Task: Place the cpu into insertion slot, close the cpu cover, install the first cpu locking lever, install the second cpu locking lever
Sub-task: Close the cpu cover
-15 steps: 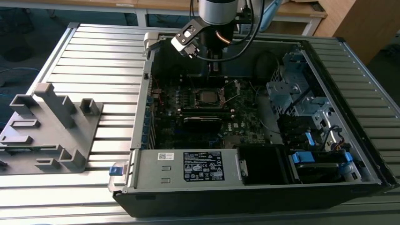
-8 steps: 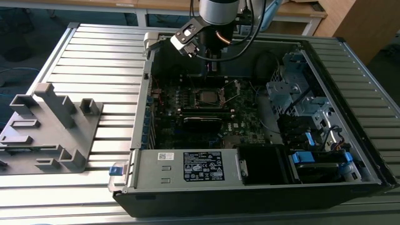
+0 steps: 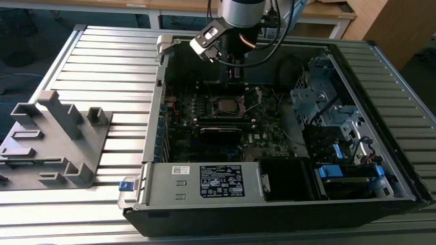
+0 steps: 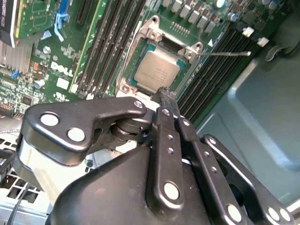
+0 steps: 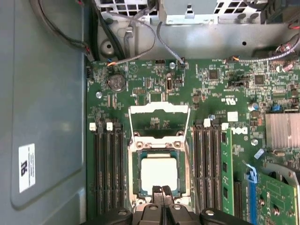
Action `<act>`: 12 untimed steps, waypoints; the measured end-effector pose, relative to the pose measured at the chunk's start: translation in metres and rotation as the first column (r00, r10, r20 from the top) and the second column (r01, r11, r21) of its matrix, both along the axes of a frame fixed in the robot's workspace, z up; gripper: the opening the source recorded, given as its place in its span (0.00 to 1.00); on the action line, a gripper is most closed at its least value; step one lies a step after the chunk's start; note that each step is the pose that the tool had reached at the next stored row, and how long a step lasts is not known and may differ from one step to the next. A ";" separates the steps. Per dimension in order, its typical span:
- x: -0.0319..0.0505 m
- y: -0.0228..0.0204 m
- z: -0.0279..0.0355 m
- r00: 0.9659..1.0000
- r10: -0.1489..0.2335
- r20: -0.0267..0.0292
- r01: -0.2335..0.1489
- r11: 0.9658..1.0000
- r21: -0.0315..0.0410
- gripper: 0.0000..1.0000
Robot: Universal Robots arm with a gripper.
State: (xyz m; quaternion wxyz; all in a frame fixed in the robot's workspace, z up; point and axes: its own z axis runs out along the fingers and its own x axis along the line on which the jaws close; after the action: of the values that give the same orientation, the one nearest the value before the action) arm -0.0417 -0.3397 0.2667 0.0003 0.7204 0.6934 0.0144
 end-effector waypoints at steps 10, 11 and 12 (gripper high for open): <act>0.0222 0.0000 -0.0002 1.000 0.000 0.000 0.000 1.000 0.000 0.11; 0.0243 0.0000 -0.0002 1.000 0.000 0.000 0.000 1.000 0.000 0.11; 0.0263 0.0000 -0.0002 1.000 0.000 0.000 0.000 1.000 0.000 0.11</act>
State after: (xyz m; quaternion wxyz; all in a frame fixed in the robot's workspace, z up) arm -0.0154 -0.3397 0.2665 0.0003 0.7204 0.6934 0.0144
